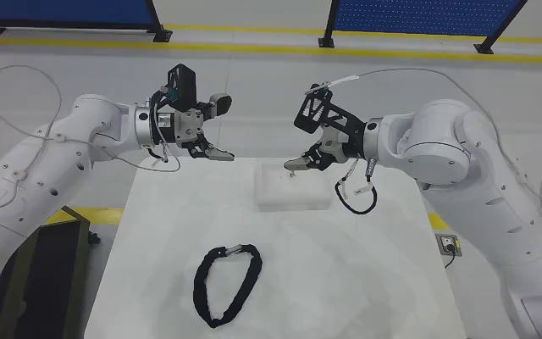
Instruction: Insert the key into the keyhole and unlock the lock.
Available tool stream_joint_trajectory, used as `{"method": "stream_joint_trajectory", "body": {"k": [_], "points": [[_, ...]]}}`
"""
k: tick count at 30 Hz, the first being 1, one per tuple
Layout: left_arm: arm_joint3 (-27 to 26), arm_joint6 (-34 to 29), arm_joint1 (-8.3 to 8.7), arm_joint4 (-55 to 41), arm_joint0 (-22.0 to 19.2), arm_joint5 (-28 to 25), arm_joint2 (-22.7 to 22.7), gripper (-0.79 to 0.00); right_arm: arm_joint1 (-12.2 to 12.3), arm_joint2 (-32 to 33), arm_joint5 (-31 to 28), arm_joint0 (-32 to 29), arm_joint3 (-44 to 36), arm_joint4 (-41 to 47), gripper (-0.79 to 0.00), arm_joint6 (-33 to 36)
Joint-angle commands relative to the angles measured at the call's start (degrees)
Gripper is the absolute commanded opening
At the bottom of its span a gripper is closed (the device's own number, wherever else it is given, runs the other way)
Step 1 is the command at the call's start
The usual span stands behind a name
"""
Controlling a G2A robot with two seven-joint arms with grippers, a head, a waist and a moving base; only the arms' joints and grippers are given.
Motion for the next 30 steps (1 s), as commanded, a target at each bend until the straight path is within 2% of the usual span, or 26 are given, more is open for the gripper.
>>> {"method": "stream_joint_trajectory", "body": {"k": [1, 30], "points": [[0.0, 0.0, 0.00, 0.0, 0.0, 0.0, 0.0, 0.000, 0.0, 0.0, 0.0, 0.0, 0.0, 0.0, -0.001, 0.0], [0.0, 0.0, 0.00, 0.0, 0.0, 0.0, 0.0, 0.000, 0.0, -0.2, 0.6, -0.6, 0.3, -0.8, 0.000, -0.4]]}}
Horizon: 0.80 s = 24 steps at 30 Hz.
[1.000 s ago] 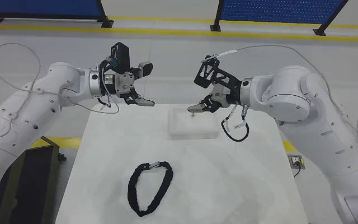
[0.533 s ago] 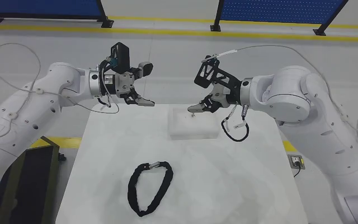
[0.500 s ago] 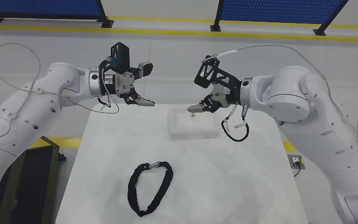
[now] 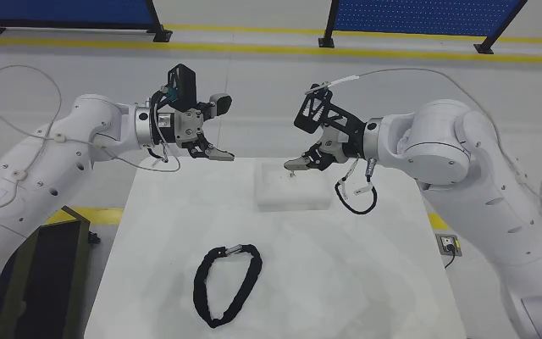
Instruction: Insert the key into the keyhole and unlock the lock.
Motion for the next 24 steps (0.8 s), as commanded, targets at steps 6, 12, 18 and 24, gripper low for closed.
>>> {"method": "stream_joint_trajectory", "body": {"k": [6, 12, 18, 24], "points": [[0.0, 0.0, 0.00, 0.0, 0.0, 0.0, 0.0, 0.000, -0.7, -3.6, 4.8, -0.6, -0.9, -9.6, 0.000, 1.2], [0.0, 0.0, 0.00, 0.0, 0.0, 0.0, 0.0, 0.000, -2.7, -8.2, 7.7, 1.3, 5.7, -9.6, 0.000, 0.5], [0.0, 0.0, 0.00, 0.0, 0.0, 0.0, 0.0, 0.000, -5.2, -12.6, 11.2, 3.3, 12.0, -6.5, 0.000, 1.3], [0.0, 0.0, 0.00, 0.0, 0.0, 0.0, 0.0, 0.000, -8.2, -16.7, 14.3, 4.6, 20.4, -1.7, 0.000, -0.2]]}}
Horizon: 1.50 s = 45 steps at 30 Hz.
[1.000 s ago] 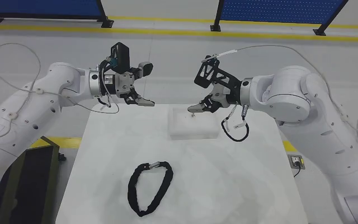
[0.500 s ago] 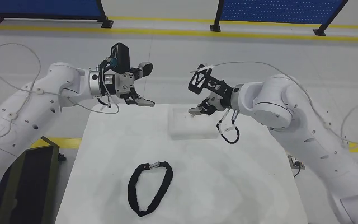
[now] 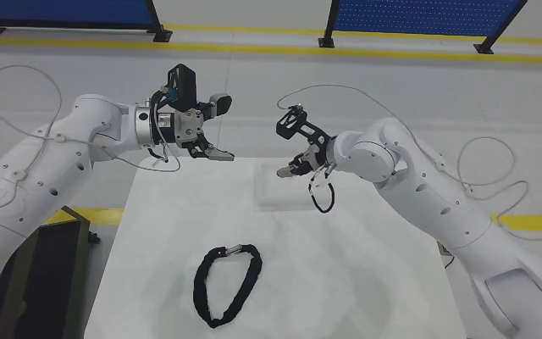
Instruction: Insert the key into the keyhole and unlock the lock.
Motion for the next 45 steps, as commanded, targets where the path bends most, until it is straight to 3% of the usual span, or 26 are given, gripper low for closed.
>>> {"method": "stream_joint_trajectory", "body": {"k": [1, 11, 21, 28, 33, 45], "points": [[0.0, 0.0, 0.00, 0.0, 0.0, 0.0, 0.0, 0.000, -1.1, -1.6, 0.6, 0.4, 2.8, 1.0, 0.000, -0.6], [0.0, 0.0, 0.00, 0.0, 0.0, 0.0, 0.0, 0.000, -8.7, -9.5, 2.6, 2.3, 19.1, 8.9, 0.000, -5.4], [0.0, 0.0, 0.00, 0.0, 0.0, 0.0, 0.0, 0.000, -16.9, -12.9, -1.3, 5.2, 39.0, 19.0, 0.000, -7.2], [0.0, 0.0, 0.00, 0.0, 0.0, 0.0, 0.0, 0.000, -21.3, -13.3, -4.2, 7.1, 51.4, 22.0, 0.000, -7.7], [0.0, 0.0, 0.00, 0.0, 0.0, 0.0, 0.0, 0.000, -23.0, -12.0, -8.0, 7.8, 56.9, 25.6, 0.000, -7.6], [0.0, 0.0, 0.00, 0.0, 0.0, 0.0, 0.0, 0.000, -23.0, -12.0, -8.0, 7.8, 56.9, 25.6, 0.000, -7.6]]}}
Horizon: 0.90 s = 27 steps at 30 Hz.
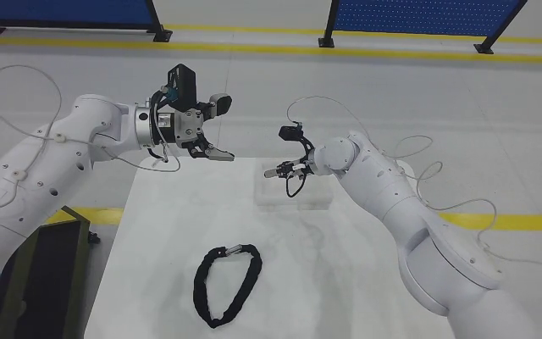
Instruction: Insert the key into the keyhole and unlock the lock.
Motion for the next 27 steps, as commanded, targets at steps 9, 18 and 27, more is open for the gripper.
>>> {"method": "stream_joint_trajectory", "body": {"k": [9, 18, 27], "points": [[0.0, 0.0, 0.00, 0.0, 0.0, 0.0, 0.0, 0.000, 0.0, 0.1, 2.0, -0.2, 0.0, -0.7, 0.000, -2.2], [0.0, 0.0, 0.00, 0.0, 0.0, 0.0, 0.0, 0.000, -0.2, 0.4, 10.8, -1.9, -3.5, -5.0, 0.000, -4.4], [0.0, 0.0, 0.00, 0.0, 0.0, 0.0, 0.0, 0.000, -1.5, 0.1, 16.3, -2.3, -2.8, -8.5, 0.000, -4.5]]}}
